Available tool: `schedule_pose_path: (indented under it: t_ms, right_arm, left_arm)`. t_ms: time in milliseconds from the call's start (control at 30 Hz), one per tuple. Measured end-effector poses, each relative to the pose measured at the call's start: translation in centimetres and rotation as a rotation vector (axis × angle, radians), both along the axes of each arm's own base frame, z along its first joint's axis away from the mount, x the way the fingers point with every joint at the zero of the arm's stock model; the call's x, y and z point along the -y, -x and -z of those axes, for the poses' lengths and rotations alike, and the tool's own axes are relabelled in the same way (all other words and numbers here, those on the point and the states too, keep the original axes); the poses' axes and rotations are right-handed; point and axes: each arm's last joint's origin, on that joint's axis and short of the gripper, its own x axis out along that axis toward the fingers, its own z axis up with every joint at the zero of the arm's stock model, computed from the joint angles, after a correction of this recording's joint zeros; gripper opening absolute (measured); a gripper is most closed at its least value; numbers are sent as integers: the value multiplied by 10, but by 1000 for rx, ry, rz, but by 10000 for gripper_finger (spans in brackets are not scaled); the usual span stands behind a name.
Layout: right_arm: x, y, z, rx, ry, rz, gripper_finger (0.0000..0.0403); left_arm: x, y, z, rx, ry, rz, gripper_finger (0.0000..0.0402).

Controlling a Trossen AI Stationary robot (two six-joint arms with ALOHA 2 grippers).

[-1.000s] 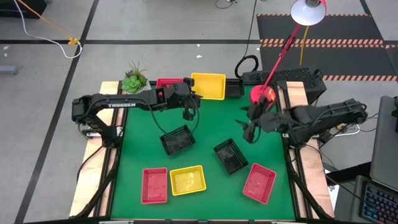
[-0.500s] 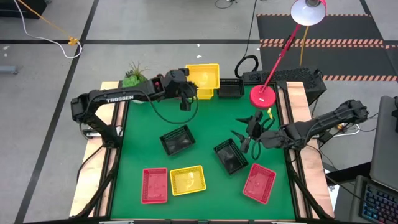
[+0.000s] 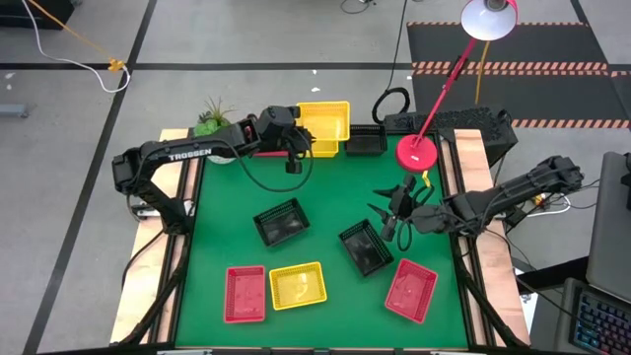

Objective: Stack baskets by color
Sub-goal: Stack the middle yellow basket on the top yellow basket

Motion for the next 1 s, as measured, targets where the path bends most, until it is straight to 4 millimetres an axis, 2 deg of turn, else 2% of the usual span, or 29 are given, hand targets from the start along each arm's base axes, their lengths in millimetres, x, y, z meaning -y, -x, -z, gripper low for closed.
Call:
schedule_pose_path:
  t_ms: [167,367,467,633,800,1000]
  right_arm:
    - [0,0,0,-1,-1,-2,154]
    - [0,0,0,-1,-1,-2,150]
    - [0,0,0,-1,-1,-3,150]
    - [0,0,0,-3,2,-4,150]
    - [0,0,0,-3,2,-4,150]
    - [0,0,0,-8,11,-8,150]
  left_arm:
    - [-1,0,-2,-15,-37,23,6]
    - [-3,-2,-34,31,-87,33,10]
    - [-10,2,-47,61,-84,35,6]
    - [-32,13,-62,114,-73,24,11]
    - [-52,26,-53,134,33,42,9]
    - [-58,26,-17,64,98,43,6]
